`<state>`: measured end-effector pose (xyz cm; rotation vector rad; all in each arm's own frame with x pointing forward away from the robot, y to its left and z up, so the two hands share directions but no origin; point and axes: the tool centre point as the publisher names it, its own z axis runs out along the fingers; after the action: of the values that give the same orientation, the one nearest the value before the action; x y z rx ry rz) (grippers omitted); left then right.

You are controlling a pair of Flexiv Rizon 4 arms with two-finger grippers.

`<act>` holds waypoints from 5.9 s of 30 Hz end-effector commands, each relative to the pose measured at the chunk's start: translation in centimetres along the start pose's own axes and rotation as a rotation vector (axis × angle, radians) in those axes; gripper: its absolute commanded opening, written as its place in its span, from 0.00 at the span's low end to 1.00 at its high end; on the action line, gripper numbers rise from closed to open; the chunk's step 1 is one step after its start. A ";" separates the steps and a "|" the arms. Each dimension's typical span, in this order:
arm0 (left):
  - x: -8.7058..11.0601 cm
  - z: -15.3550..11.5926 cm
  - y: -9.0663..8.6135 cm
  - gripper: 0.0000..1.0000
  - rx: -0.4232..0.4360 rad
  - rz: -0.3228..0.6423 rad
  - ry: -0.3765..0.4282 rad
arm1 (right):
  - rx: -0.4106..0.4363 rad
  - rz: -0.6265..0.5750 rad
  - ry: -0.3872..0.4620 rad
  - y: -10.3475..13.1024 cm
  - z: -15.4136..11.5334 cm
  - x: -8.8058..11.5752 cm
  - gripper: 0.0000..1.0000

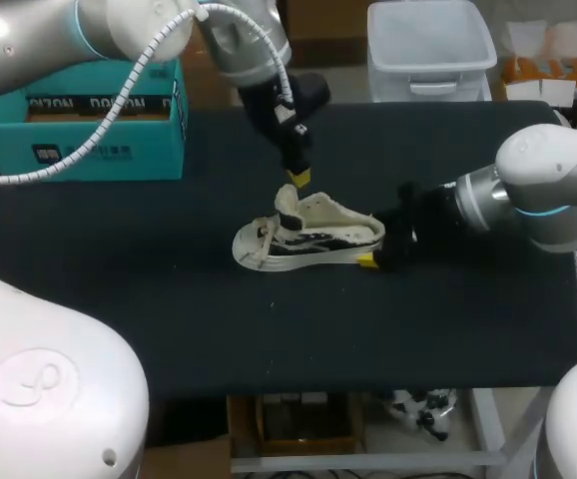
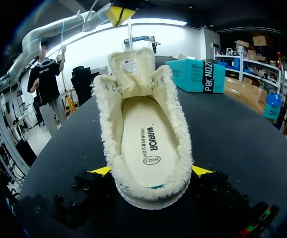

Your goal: Open the shoe tongue, take the insole out of the shoe, put the insole back into the shoe, and pack the shoe into the shoebox

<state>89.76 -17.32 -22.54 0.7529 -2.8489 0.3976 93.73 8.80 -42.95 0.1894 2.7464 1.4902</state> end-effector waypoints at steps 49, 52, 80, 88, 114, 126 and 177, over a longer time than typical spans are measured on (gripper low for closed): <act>-3.9 15.2 -1.2 0.00 -0.202 0.631 0.038 | -0.003 -0.001 -0.002 -0.3 0.1 0.0 0.00; -3.6 15.5 -1.0 0.00 -0.214 0.631 0.049 | -0.003 -0.001 -0.002 -0.3 0.1 0.0 0.00; -2.8 19.3 0.8 0.24 -0.199 0.564 -0.100 | -0.003 -0.001 -0.002 -0.3 0.1 0.0 0.00; -4.0 21.0 0.0 0.24 -0.186 0.564 -0.141 | -0.003 -0.001 -0.002 -0.3 0.1 0.0 0.00; -7.0 24.1 -3.2 0.34 -0.147 0.628 -0.367 | -0.003 -0.001 -0.002 -0.3 0.1 0.0 0.00; -8.8 24.2 -4.7 0.36 -0.133 0.633 -0.417 | -0.003 -0.001 -0.002 -0.3 0.1 0.0 0.00; -2.0 12.8 -5.8 0.00 0.085 0.712 -0.154 | -0.003 -0.001 -0.002 -0.3 0.1 0.0 0.00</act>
<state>93.03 -25.32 -34.31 -0.2607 -3.2041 0.5329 93.73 8.28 -42.79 0.1875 2.7462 1.4931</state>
